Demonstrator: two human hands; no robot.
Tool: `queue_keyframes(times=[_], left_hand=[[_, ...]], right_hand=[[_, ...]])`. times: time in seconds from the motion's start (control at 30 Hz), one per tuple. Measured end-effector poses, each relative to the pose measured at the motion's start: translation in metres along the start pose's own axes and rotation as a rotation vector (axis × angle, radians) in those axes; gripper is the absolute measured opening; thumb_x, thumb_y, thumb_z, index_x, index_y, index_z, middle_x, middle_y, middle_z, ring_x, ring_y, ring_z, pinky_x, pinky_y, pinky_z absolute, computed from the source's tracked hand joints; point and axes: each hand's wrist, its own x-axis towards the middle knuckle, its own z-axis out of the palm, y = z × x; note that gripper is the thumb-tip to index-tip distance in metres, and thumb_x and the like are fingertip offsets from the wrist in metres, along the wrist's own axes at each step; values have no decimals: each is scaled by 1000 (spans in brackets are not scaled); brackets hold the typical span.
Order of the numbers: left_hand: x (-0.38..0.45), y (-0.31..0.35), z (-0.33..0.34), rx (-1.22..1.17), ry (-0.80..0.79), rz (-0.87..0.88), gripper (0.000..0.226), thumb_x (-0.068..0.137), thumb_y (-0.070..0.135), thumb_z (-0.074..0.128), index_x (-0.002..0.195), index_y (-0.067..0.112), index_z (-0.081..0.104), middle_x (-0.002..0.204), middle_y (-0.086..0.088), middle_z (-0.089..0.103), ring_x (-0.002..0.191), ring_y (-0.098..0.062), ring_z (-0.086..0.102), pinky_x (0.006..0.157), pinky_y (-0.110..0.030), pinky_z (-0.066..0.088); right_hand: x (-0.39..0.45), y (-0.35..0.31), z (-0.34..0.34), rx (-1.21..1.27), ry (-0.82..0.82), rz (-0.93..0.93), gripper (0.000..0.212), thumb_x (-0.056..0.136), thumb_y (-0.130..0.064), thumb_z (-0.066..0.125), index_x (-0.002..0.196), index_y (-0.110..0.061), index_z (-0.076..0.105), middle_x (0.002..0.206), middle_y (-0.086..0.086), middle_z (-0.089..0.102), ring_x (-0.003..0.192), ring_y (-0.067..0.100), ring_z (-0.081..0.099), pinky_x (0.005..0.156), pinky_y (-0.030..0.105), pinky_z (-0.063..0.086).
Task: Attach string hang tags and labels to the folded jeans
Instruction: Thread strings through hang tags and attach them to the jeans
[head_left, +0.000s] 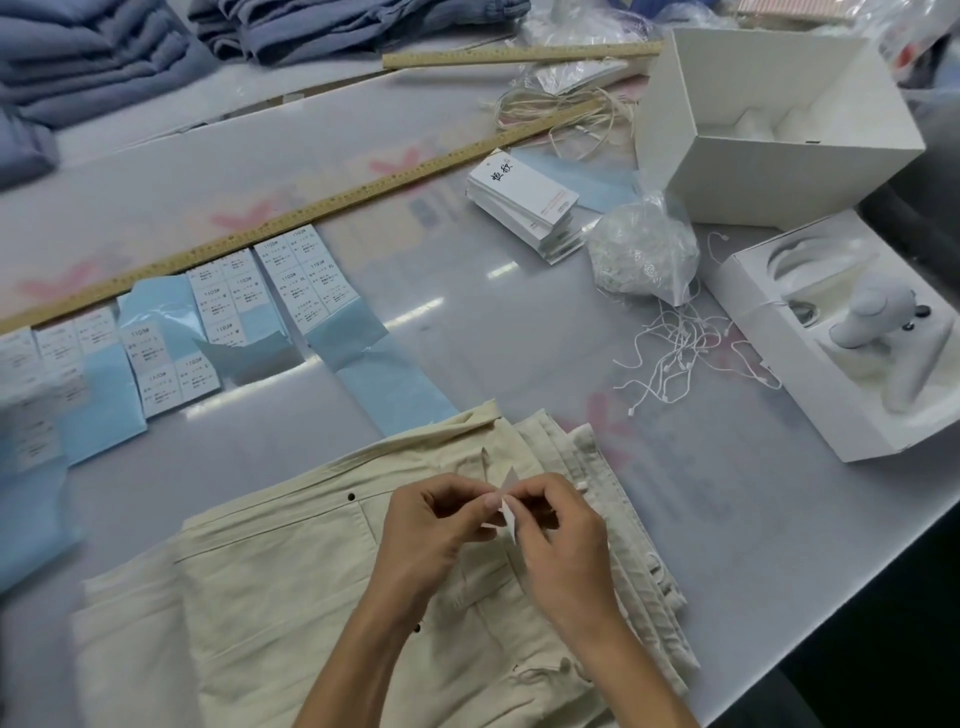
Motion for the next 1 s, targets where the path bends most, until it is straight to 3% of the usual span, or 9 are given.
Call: queue_keyframes(times=[0.13,0.23,0.33,0.43,0.6,0.77,0.83,0.9,1.0], left_hand=[[-16,-10,15,-199,91,-142,14,83,24,79,85,10,77,87,-19,76,81,-32,75,69,-33,61],[-23,-9,26,-150,147,-146,14,95,18,69,82,16,73,84,-10,75,79,-30,73,65,-34,59],[-31,17,10,444,322,68,19,97,16,65,81,26,62,81,7,67,80,-20,63,65,-34,49],[-51,73,-28,1174,469,465,5,90,28,64,89,23,63,88,4,61,86,-24,55,56,-38,48],[-79,147,-24,1132,181,687,23,91,41,50,91,23,64,92,9,62,84,-23,59,54,-46,52],[-72,143,-12,975,82,784,11,98,38,58,95,28,61,92,15,58,82,-12,57,60,-37,52],[-65,123,-8,738,134,744,8,95,39,60,93,32,62,87,17,61,78,-8,59,63,-20,47],[-56,85,-7,618,165,587,5,93,38,64,92,33,64,82,19,63,75,-7,60,62,-18,45],[-51,13,-7,1005,-30,209,14,93,41,67,101,32,62,91,15,59,90,-9,57,78,-31,49]], right_hand=[[-6,2,1,91,5,103,21,91,-9,72,83,-28,69,82,-6,72,77,12,69,69,26,56],[-8,1,-1,35,-8,77,19,91,-8,72,87,-26,71,87,-7,70,84,13,68,76,34,56],[-3,-10,-18,-76,116,-79,20,95,-4,66,106,-20,71,107,-3,62,95,12,64,85,31,54],[5,-30,-45,-94,233,-248,28,97,-6,62,124,-14,66,120,1,54,103,16,63,91,30,54],[3,-82,-53,-95,-116,-469,47,94,-26,70,138,-19,58,140,-10,56,134,13,52,110,25,42],[-1,-100,-45,16,-160,-502,15,90,-10,72,105,-13,75,100,-14,72,94,7,69,86,21,51],[-1,-95,-53,-17,-111,-550,9,91,-10,69,98,-10,75,95,-11,72,88,8,69,81,18,50],[-4,-84,-62,-152,-60,-578,10,93,-12,68,96,-7,76,88,-7,69,81,8,65,75,18,50],[-15,-59,-68,-410,-103,-511,9,94,-17,67,96,-15,75,81,-9,62,71,0,52,69,14,45]])
